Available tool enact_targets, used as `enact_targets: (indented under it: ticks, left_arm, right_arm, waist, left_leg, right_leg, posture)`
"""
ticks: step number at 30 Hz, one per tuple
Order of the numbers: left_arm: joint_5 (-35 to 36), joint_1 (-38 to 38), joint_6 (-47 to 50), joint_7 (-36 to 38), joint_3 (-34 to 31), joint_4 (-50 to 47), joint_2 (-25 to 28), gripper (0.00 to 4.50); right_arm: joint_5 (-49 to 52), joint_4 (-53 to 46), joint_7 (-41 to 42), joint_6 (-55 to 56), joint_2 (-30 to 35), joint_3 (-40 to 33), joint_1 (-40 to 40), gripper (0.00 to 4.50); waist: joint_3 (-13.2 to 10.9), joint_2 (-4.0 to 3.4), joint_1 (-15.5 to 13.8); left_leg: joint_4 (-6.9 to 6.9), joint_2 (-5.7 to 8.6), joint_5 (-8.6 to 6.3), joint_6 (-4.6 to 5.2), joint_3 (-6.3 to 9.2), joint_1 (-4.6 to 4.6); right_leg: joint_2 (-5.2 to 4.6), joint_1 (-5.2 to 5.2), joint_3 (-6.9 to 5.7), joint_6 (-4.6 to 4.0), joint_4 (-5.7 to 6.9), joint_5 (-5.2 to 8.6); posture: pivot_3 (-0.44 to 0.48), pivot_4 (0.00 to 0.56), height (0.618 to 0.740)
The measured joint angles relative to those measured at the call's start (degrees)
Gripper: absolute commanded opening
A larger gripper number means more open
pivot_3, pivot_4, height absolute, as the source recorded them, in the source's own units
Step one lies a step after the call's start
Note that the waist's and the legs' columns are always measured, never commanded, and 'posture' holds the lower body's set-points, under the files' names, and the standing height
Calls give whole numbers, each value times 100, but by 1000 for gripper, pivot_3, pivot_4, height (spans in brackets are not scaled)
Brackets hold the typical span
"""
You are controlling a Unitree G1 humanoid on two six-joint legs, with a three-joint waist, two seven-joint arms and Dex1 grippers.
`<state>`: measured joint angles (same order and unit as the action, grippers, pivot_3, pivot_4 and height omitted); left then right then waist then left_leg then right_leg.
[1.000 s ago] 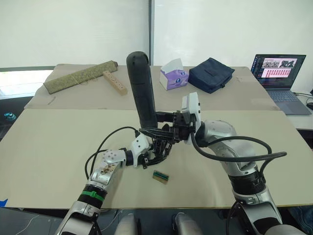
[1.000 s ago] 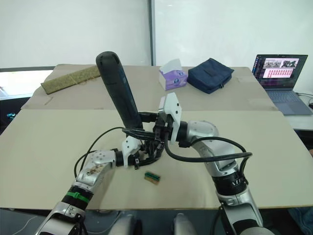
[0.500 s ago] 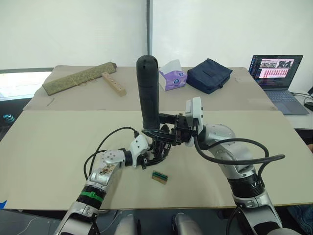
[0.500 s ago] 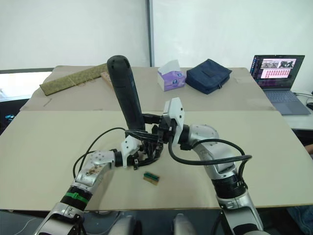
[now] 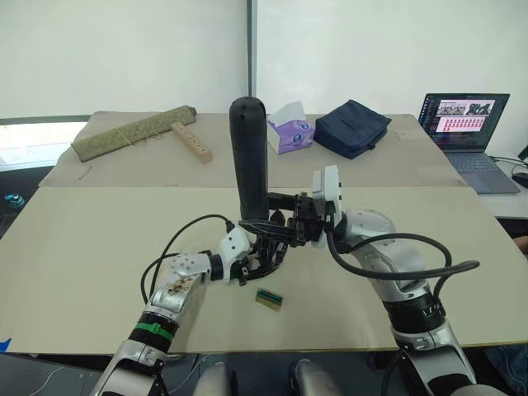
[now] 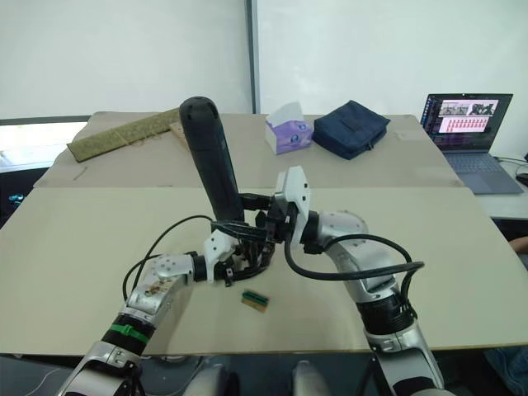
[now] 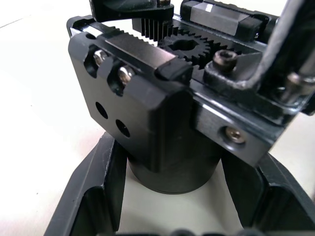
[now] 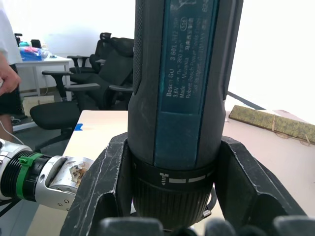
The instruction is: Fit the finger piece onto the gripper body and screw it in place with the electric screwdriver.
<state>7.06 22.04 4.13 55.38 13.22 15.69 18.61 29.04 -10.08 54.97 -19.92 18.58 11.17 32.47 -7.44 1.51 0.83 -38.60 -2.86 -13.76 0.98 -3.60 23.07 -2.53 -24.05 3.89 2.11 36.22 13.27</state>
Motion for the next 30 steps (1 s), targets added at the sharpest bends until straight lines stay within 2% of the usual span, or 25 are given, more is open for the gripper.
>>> enact_targets:
  ticks: [19, 30]
  left_arm:
    - [-5, -56, 111, -49, 1, -8, 21, 2280]
    - [-3, -22, 111, -87, 2, 31, 20, 2280]
  right_arm:
    - [-81, 262, 129, 396, -71, 142, -10, 1932]
    - [198, 46, -33, -457, 108, -135, 242, 1932]
  waist:
    - [88, 16, 13]
    - [84, 15, 0]
  left_leg:
    - [36, -2, 0, 0, -4, -35]
    - [36, -2, 0, 0, -4, -15]
  right_leg:
    - [1, 13, 1, -15, 0, 9]
    - [0, -6, 3, -16, -2, 9]
  posture:
    - [0, 150, 740]
    - [0, 150, 740]
